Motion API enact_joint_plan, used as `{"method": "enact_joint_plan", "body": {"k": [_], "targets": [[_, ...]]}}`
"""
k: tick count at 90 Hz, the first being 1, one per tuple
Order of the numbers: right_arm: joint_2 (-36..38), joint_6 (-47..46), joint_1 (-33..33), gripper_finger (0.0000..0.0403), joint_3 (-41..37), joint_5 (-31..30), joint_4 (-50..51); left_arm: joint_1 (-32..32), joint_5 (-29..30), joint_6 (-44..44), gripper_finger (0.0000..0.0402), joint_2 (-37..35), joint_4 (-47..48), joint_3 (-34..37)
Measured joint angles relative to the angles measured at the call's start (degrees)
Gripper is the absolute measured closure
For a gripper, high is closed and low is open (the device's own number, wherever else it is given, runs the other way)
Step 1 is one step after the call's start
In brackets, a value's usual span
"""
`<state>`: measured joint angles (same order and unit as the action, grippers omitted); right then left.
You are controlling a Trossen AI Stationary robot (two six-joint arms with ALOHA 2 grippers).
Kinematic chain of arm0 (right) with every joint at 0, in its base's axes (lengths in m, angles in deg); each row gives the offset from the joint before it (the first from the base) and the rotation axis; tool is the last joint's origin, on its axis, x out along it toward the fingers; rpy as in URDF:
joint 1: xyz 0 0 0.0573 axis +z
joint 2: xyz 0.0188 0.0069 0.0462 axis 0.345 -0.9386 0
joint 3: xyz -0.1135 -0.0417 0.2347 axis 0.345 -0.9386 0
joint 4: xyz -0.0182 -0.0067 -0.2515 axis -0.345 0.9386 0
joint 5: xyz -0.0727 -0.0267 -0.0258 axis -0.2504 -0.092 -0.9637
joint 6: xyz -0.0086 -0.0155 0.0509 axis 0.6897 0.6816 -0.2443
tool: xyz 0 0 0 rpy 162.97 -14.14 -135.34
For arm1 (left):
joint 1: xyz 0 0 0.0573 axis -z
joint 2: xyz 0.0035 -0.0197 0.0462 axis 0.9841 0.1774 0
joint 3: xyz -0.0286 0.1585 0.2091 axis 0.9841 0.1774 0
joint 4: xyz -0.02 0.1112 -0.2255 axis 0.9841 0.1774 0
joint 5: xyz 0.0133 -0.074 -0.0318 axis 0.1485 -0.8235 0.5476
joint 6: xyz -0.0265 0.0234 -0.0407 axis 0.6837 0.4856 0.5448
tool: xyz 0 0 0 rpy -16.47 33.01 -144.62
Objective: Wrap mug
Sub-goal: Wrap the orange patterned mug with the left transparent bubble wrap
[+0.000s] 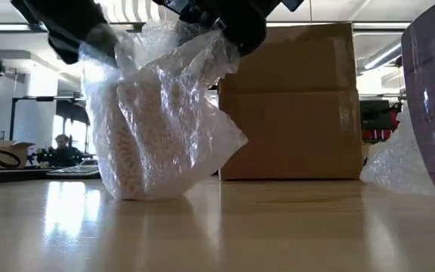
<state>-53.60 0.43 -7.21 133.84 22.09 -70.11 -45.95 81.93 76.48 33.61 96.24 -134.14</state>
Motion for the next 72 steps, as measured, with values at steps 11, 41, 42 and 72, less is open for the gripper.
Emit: {"method": "enact_joint_plan", "body": {"k": [11,41,42,72], "targets": [[0.1,-0.1,0.0,0.0403,0.2,-0.1,0.4,-1.7,0.0,0.2,0.0379,1.5,-1.0,0.5],[3.9,-1.2,0.1,0.0403,4.4,0.0,10.8,-2.1,0.3,0.6,0.0379,2.1,-1.3,0.5],[4.1,-1.2,0.1,0.0403,4.5,0.0,10.9,-2.1,0.3,0.6,0.0379,2.1,-1.4,0.5],[0.6,-1.1,0.1,0.0403,4.3,0.2,5.8,-2.1,-0.4,0.5,0.0379,2.1,-1.9,0.2]]}}
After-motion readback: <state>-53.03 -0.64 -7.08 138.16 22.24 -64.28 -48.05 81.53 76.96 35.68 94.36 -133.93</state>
